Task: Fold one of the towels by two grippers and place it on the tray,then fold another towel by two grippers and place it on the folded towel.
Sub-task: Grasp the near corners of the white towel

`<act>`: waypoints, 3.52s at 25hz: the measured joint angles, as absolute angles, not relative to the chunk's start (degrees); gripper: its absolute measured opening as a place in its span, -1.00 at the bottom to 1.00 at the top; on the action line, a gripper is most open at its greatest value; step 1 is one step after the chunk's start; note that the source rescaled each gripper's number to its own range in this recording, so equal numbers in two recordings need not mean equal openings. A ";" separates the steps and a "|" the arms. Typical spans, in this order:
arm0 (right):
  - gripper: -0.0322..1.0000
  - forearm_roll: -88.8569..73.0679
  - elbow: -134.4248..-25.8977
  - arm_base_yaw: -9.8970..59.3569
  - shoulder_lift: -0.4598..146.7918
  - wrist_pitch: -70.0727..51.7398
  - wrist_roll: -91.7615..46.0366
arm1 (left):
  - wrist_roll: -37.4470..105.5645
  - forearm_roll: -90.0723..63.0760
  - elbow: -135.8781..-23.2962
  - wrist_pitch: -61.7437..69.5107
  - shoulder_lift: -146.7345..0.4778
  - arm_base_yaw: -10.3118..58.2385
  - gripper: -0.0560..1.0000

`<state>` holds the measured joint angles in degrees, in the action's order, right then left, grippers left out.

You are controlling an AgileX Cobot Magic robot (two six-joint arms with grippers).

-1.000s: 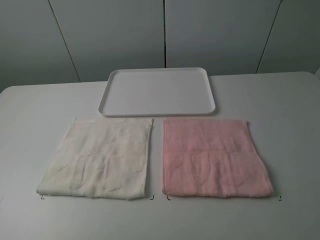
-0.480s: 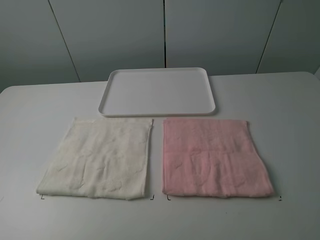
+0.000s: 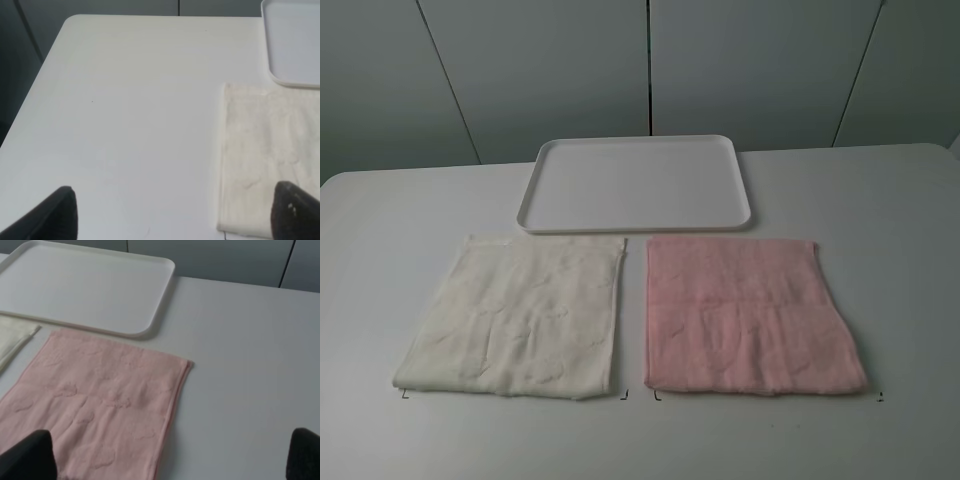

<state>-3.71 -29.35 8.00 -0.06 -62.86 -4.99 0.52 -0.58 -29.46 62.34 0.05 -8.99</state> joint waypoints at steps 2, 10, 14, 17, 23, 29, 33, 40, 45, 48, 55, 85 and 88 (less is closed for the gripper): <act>1.00 -3.71 -29.35 8.00 -0.06 -62.86 -4.99 | 0.52 -0.58 -29.46 62.34 0.05 -8.99 0.98; 1.00 -3.71 -29.35 8.00 -0.06 -62.86 -4.99 | 0.52 -0.58 -29.46 62.34 0.05 -8.99 0.98; 1.00 -3.71 -29.35 8.00 -0.06 -62.86 -4.99 | 0.52 -0.58 -29.46 62.34 0.05 -8.99 0.98; 1.00 -3.71 -29.35 8.00 -0.06 -62.86 -4.99 | 0.52 0.00 -29.46 62.34 0.05 -8.99 0.98; 1.00 -3.71 -29.35 8.00 -0.06 -62.86 -4.99 | 0.52 -0.63 -29.46 62.34 0.05 -8.99 0.98; 1.00 -3.71 -29.35 8.00 -0.06 -62.86 -4.99 | 0.52 -1.43 -29.46 62.34 0.05 -8.99 0.98; 1.00 -3.82 -29.35 8.00 -0.06 -62.86 -4.99 | 0.52 -1.43 -29.46 62.34 0.05 -8.99 0.98; 1.00 -3.82 -29.35 8.00 -0.06 -62.86 -4.99 | 0.52 -0.82 -29.46 62.34 0.05 -8.99 0.98; 1.00 -3.82 -29.35 8.00 -0.06 -62.86 -4.99 | 0.62 0.44 -29.46 62.34 0.05 -8.99 0.98; 1.00 -3.82 -29.35 8.00 -0.06 -62.81 -4.99 | 0.84 0.40 -29.46 62.34 -0.22 -8.99 0.98; 1.00 -3.82 -36.47 8.00 9.17 -62.81 -7.35 | 7.47 -1.76 -29.46 61.86 -12.56 -8.99 0.98; 1.00 -11.37 -53.64 39.71 80.29 -51.83 -42.13 | 70.83 -3.09 -41.29 48.87 -70.41 1.72 0.98; 1.00 -11.13 -53.64 41.29 82.74 -51.42 -42.86 | 71.81 -3.09 -41.29 47.39 -73.62 3.63 0.98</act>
<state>-11.13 -53.64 41.29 82.74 -51.42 -42.86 71.81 -3.09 -41.29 47.39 -73.62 3.63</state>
